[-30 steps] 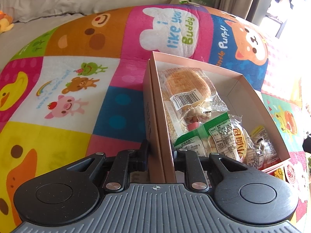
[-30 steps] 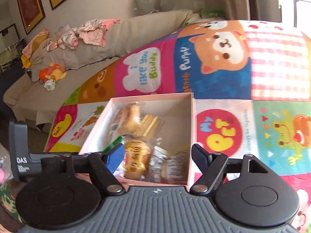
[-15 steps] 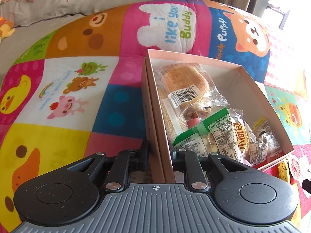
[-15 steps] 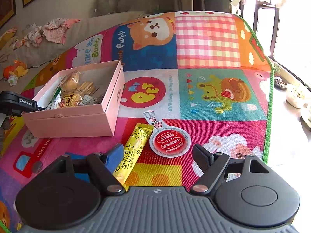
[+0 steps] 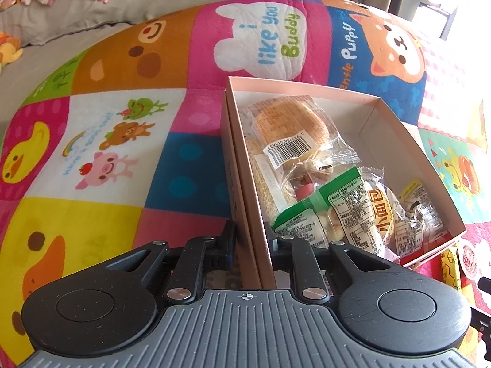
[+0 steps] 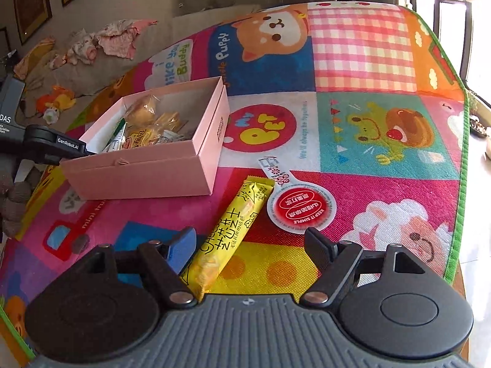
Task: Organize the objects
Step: 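Move the right gripper to the yellow cheese stick and grasp it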
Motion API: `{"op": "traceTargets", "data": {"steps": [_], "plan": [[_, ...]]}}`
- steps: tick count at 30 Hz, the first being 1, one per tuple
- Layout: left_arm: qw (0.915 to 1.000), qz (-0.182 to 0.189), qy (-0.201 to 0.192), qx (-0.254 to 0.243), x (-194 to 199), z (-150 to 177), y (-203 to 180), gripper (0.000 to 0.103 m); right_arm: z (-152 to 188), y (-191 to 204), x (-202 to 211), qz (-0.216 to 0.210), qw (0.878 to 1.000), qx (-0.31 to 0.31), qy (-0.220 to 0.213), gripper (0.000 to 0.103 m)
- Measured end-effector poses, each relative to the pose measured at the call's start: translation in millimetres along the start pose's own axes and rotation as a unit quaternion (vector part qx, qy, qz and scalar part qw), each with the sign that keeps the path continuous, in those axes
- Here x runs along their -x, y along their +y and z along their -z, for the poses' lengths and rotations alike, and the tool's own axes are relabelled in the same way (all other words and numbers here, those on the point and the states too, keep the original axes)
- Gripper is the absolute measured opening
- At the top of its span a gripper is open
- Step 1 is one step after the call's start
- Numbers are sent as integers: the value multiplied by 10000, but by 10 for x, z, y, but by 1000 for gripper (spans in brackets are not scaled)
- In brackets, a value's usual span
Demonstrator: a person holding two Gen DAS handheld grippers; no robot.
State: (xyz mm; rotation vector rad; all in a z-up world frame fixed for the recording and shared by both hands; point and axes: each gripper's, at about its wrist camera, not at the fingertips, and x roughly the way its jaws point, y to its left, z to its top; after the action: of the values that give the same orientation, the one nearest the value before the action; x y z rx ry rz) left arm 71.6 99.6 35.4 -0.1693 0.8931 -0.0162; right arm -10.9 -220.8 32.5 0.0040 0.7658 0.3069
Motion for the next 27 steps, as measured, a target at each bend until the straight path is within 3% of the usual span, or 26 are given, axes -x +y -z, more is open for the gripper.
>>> {"op": "traceTargets", "data": {"steps": [3, 11, 14, 20, 22, 24, 27], "plan": [[10000, 20, 0, 47, 0, 0, 8, 19, -47, 68, -101, -89, 9999, 9, 91, 66], [10000, 37, -3, 74, -5, -6, 16, 20, -2, 304, 23, -982, 9946, 205, 283, 66], [9999, 48, -17, 93, -11, -4, 14, 20, -1, 350, 89, -858, 9957, 289, 206, 67], [9999, 70, -29, 106, -13, 1, 15, 20, -64, 275, -94, -124, 9997, 87, 205, 72], [9999, 89, -33, 116, -14, 3, 18, 21, -61, 272, -201, -43, 9996, 81, 250, 67], [9999, 84, -29, 112, -15, 4, 19, 21, -47, 295, -291, 82, 9992, 146, 366, 41], [9999, 79, -38, 94, -20, 5, 20, 21, -10, 296, -255, 141, 9989, 284, 339, 29]]}}
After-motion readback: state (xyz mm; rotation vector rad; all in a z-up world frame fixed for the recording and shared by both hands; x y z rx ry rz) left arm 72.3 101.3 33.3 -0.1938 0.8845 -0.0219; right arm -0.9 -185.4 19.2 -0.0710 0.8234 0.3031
